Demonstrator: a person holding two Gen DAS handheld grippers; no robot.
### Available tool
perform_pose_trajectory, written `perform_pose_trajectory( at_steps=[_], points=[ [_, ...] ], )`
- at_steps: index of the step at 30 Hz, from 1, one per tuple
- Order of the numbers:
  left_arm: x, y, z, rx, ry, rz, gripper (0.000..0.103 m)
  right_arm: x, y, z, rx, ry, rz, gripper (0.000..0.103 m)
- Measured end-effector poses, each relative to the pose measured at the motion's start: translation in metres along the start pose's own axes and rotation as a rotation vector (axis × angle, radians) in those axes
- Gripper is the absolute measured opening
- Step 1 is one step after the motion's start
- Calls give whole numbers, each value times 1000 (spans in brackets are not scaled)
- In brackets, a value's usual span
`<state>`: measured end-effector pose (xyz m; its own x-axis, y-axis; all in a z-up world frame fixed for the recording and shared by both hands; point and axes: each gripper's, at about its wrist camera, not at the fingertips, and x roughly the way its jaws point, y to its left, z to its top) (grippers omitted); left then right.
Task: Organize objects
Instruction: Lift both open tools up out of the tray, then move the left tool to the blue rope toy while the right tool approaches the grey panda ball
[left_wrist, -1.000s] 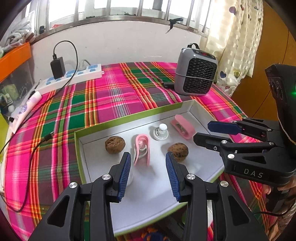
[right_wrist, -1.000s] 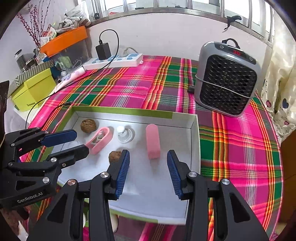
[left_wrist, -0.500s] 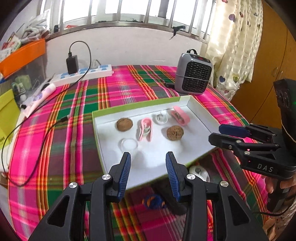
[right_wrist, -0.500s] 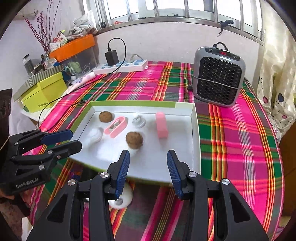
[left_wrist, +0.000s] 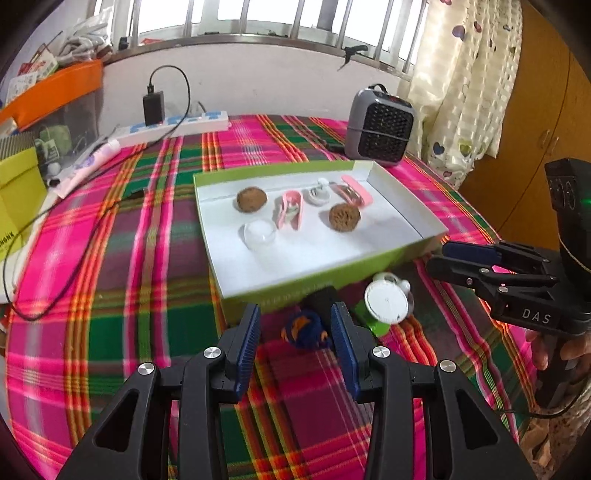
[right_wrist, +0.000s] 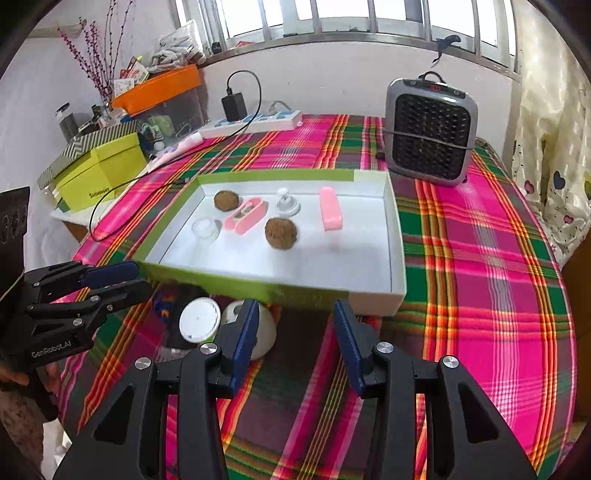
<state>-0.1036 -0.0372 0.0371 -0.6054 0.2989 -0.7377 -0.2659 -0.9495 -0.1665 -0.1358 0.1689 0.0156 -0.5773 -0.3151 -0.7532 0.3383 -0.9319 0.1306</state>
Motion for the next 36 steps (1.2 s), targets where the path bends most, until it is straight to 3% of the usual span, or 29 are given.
perform_pose_trajectory(
  at_steps=[9,27,36],
  points=[
    [13,0,-13,1,48,-10,38,7,5,-15,-18,27,28,43],
    [22,4,-9,-10,40,-39,38,17,16,-19,-66,63,29,43],
    [21,14,-11,-47,17,-62,26,24,23,-19,-84,81,28,43]
  ],
)
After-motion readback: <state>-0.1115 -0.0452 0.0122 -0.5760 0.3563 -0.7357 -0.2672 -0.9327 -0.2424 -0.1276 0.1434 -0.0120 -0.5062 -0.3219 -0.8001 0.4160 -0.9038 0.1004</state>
